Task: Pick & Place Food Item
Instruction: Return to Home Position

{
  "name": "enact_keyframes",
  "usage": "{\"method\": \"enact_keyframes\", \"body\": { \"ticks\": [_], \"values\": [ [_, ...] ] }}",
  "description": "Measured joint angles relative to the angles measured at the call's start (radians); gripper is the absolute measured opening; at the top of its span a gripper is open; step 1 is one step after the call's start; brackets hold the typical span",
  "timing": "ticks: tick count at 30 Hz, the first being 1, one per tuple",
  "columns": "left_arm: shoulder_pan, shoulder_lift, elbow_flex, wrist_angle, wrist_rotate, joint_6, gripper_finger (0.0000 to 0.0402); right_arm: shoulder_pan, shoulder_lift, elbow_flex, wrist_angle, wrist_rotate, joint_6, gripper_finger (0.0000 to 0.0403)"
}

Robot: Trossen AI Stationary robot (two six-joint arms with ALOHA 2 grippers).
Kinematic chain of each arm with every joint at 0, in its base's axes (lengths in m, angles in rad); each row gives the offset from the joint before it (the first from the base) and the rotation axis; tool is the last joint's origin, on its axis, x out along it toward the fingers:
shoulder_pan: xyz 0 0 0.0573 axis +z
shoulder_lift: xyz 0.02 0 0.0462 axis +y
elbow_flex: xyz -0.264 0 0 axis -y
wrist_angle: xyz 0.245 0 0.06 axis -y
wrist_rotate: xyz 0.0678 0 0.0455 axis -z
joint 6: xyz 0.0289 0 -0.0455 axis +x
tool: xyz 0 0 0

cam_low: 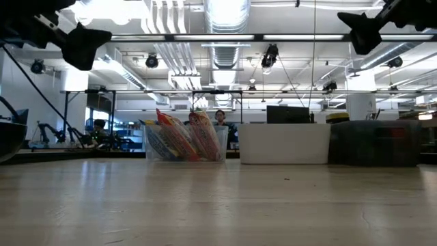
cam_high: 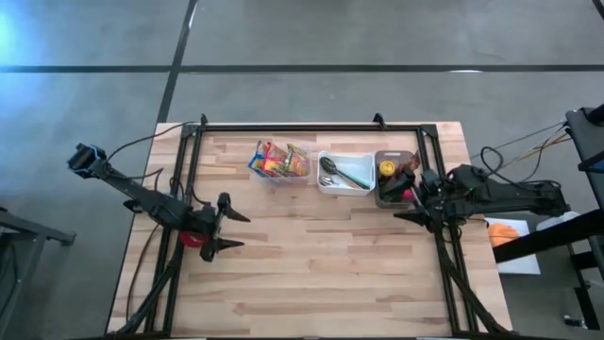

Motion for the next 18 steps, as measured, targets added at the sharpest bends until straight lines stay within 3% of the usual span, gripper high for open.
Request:
{"method": "enact_keyframes", "body": {
  "ticks": [8, 14, 18],
  "values": [
    [0.001, -0.056, -0.053, 0.002, -0.001, 0.0, 0.0328, 0.0, -0.069, -0.086, 0.01, -0.006, -0.048, 0.036],
    [0.006, -0.056, -0.093, 0.018, -0.058, -0.013, 0.0328, 0.0, -0.119, -0.145, 0.011, -0.005, -0.145, 0.036],
    [0.007, -0.056, -0.163, 0.097, -0.071, -0.034, 0.0328, 0.0, -0.15, -0.166, 0.013, -0.005, -0.168, 0.036]
  ]
}}
